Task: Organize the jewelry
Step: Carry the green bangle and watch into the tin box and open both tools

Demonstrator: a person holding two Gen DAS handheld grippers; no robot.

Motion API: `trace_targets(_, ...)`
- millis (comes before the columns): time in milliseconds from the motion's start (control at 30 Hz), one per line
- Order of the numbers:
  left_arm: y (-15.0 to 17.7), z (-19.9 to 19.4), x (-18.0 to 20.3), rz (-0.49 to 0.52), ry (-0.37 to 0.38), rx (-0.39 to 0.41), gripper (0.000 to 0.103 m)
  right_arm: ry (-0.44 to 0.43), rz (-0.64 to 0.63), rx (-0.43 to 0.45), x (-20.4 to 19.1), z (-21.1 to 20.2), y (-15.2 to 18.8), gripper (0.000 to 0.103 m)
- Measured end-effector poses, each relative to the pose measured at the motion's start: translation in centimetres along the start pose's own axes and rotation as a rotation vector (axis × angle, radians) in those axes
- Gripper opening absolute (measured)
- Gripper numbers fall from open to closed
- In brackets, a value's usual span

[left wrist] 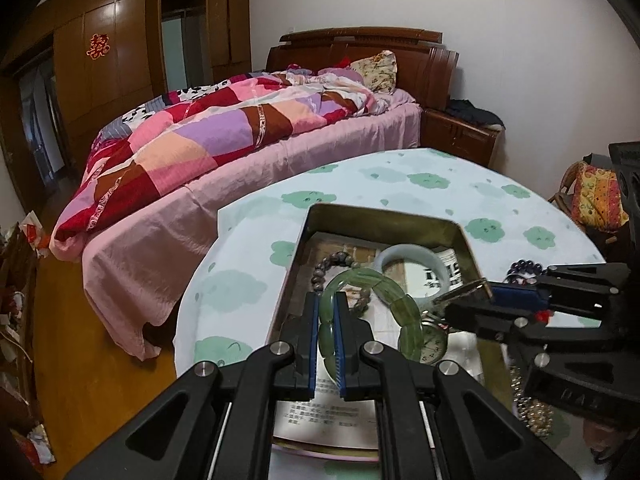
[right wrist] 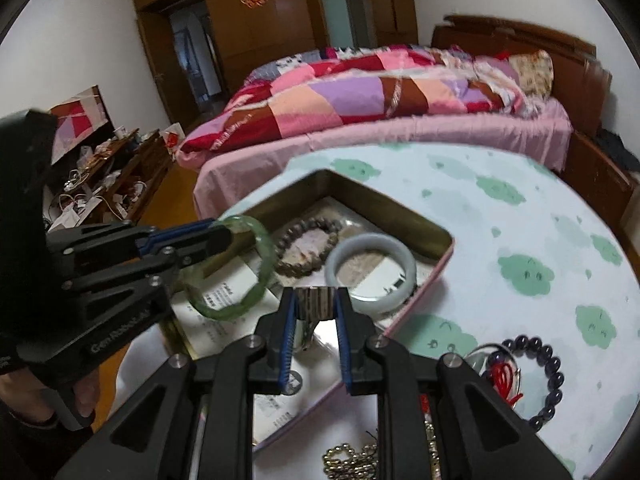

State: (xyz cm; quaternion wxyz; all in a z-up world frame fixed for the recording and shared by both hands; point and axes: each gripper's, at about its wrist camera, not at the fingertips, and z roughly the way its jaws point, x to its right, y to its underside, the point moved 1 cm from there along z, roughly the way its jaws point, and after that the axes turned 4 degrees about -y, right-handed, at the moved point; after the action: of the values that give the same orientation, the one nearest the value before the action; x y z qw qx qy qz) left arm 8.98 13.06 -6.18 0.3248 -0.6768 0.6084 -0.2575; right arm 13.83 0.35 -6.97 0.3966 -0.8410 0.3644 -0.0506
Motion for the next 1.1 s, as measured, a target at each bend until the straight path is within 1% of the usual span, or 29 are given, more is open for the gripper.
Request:
trace_targets(133,0.4,0.8,0.3,0.02,0.01,-0.026,0.006,-0.001,0.01,-0.047,0.4,0.8,0.4,0.021)
trace_targets(300,0.7,1.3,0.5,0.032,0.008,-0.044,0.006,0.001,-0.016,-0.066,-0.2,1.2,0.7,0.022)
trace_targets(700,0.9,1.9,0.3,0.038,0.001,-0.063,0.006,0.026,-0.033,-0.052,-0.4,1.5,0.6,0.024)
trace_targets(733,0.9,1.9,0.3,0.038,-0.001,-0.064,0.006,0.029,-0.033,-0.051,-0.4,1.6,0.6,0.025)
trace_targets(867,0.9,1.8,0.4,0.039,-0.007,-0.058,0.006,0.031,-0.031,-0.039,-0.3,1.4,0.4,0.035)
trace_targets(1000,0.9,1.7,0.5,0.042,-0.007,-0.058,0.007,0.048,-0.033,-0.032,-0.3,1.4,0.3,0.037)
trace_targets(1067,0.8,1.6,0.6,0.047,-0.012,-0.054,0.008,0.043,-0.031,-0.025,-0.2,1.3,0.2,0.042)
trace_targets(1100,0.8,1.5,0.7,0.048,-0.013,-0.052,0.009,0.044,-0.032,-0.024,-0.2,1.3,0.2,0.043)
